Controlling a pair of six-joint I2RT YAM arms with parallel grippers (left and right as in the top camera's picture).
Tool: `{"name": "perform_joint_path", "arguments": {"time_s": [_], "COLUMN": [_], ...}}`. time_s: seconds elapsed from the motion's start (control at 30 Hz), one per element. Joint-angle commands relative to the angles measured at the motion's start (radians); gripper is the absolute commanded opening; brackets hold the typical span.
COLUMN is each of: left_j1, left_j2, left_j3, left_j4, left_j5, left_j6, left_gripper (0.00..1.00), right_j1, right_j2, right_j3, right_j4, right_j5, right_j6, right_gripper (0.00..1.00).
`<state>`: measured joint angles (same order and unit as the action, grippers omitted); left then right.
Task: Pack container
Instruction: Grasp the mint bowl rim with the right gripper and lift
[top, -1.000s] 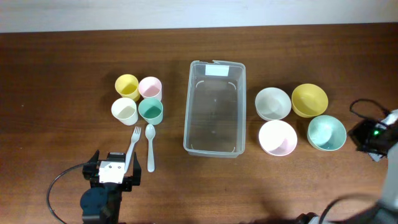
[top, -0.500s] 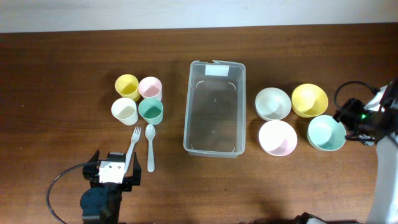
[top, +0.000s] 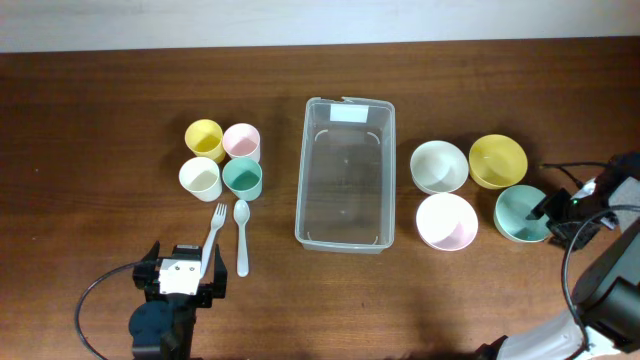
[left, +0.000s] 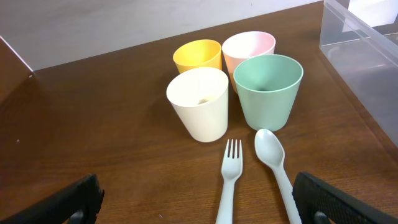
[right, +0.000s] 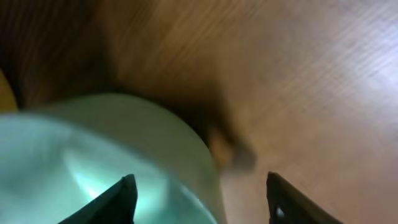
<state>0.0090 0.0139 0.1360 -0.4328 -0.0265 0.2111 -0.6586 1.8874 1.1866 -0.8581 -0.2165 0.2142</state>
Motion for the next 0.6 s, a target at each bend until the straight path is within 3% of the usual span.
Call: {"name": "perform_joint_path", "arguments": {"time_s": [0.0, 0.07, 0.13, 0.27, 0.4, 0.57], "left_j1": [0.0, 0.0, 0.0, 0.0, 0.0, 0.0], "left_j2": [-0.007, -0.007, -0.007, -0.007, -0.007, -0.007], "left_j3": [-0.009, -0.009, -0.009, -0.009, -0.009, -0.009], "left_j4": [0.002, 0.002, 0.002, 0.002, 0.002, 0.003], "left_j5": [0.011, 0.011, 0.011, 0.011, 0.011, 0.011], "left_j6": [-0.016, -0.016, -0.016, -0.016, -0.016, -0.016], "left_gripper": [1.0, 1.0, 1.0, 1.0, 1.0, 1.0], "right_j1": [-0.005, -0.011, -0.025, -0.072, -0.143, -0.201], "right_j2": [0.047, 0.055, 0.055, 0.055, 0.055, 0.052], "right_j3": [-0.004, -0.007, -0.009, -0.009, -0.009, -0.009], "right_j4": [0.03, 0.037, 0.037, 0.026, -0.008, -0.042], "right_j5": [-0.068, -0.069, -0.068, -0.069, -0.134, -0.39], "right_j6": [-0.027, -0.027, -0.027, -0.027, -0.068, -0.169], "right_gripper": [0.35, 0.32, 0.2, 0.05, 0.04, 0.04]}}
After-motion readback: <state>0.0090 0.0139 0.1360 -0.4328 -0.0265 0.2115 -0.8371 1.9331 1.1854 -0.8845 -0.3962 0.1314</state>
